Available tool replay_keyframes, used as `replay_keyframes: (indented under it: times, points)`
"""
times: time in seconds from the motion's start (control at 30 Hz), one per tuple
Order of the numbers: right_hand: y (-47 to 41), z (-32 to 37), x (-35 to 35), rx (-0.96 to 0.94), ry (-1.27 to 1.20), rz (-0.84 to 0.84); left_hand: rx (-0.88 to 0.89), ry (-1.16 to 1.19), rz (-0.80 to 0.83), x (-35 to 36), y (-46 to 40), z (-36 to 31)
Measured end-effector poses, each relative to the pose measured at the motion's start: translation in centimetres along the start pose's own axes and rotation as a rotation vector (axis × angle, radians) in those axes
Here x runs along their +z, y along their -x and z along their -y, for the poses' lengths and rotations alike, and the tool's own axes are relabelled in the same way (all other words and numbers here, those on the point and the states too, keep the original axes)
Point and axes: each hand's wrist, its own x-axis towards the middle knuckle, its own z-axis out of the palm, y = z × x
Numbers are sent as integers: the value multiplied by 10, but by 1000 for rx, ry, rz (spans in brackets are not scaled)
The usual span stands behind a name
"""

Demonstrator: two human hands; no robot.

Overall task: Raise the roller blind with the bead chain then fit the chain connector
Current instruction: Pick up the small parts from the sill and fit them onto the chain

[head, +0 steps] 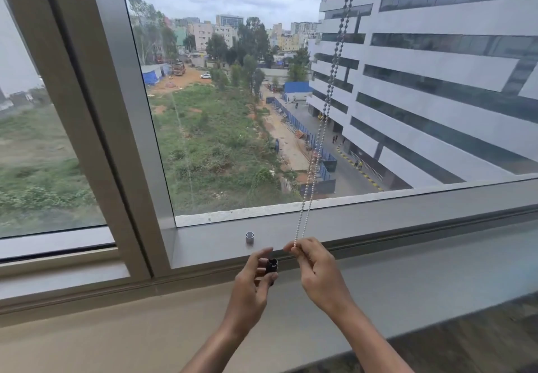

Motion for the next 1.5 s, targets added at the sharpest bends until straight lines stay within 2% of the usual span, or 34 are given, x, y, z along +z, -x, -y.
replay_keyframes:
  times: [0.57, 1.07, 1.27, 1.5]
  points:
    - [22, 11, -13, 167, -287, 12, 107, 140, 84, 15, 0, -33]
    - [31, 10, -21, 138, -383, 36, 153, 132, -26, 12, 3, -47]
    - [24, 3, -22, 143, -319, 0, 167, 148, -64, 4, 1, -49]
    - [-3, -22, 6, 173, -111, -2, 186, 130, -100, -14, -1, -52]
